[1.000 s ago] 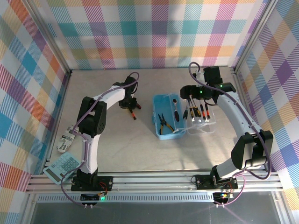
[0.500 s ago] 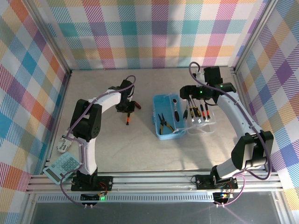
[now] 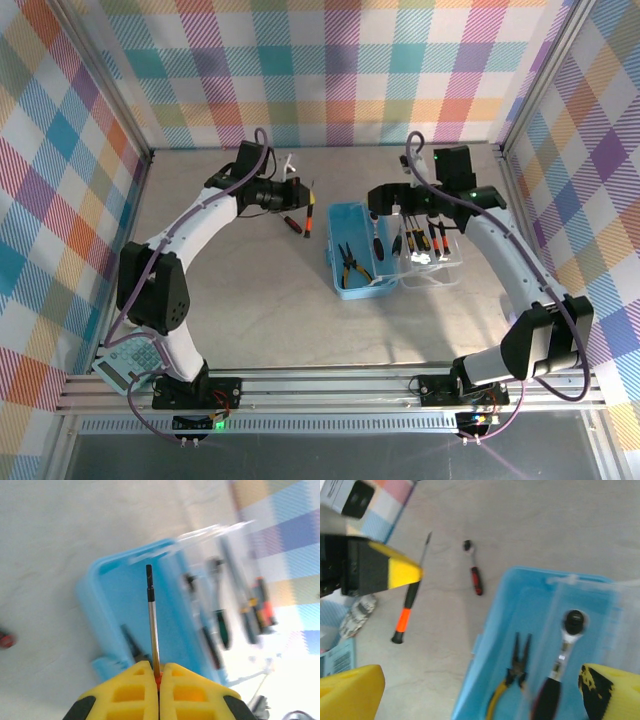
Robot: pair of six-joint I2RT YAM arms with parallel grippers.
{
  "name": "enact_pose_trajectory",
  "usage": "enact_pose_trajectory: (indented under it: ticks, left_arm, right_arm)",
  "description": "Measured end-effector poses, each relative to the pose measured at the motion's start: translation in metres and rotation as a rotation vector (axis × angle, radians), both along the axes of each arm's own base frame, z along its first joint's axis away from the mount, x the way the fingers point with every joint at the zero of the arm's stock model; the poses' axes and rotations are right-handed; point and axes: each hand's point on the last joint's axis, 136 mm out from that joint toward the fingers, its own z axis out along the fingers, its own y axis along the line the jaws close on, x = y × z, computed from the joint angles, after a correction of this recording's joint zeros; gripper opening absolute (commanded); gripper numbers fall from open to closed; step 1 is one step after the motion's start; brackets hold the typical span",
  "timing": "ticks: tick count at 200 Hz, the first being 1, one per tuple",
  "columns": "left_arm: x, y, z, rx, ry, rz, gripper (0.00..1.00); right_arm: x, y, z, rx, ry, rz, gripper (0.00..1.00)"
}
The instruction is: Pack the tool kit
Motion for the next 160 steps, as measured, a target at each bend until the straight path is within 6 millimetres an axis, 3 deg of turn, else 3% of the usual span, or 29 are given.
enact_pose_trajectory:
  ticks: [39, 63, 76, 106, 157, 160]
  left_arm:
    - [-0.003, -0.036, 0.042, -0.200, -0.043, -0.067, 0.00]
    - [-0.004, -0.044, 0.054, -0.255, -0.050, -0.084, 0.00]
    - [-0.006, -0.047, 0.056, -0.272, -0.049, -0.092, 0.00]
    - [-0.008, -0.050, 0.057, -0.296, -0.039, -0.100, 0.00]
    - [-0.009, -0.053, 0.059, -0.319, -0.054, -0.114, 0.00]
    - [-0.009, -0.052, 0.060, -0.319, -0.056, -0.112, 0.04]
  right_arm:
    - [-0.013, 0.051, 0.001, 0.084, 0.012, 0.123, 0.87]
    - [-0.014, 0.074, -0.013, 0.096, 0.052, 0.167, 0.80]
    - [-0.014, 0.084, -0.023, 0.094, 0.079, 0.179, 0.70]
    - [-0.011, 0.092, -0.032, 0.100, 0.120, 0.170, 0.44]
    - [-0.002, 0.093, -0.021, 0.112, 0.092, 0.136, 0.00]
    - [-0.001, 0.093, -0.021, 0.114, 0.097, 0.133, 0.00]
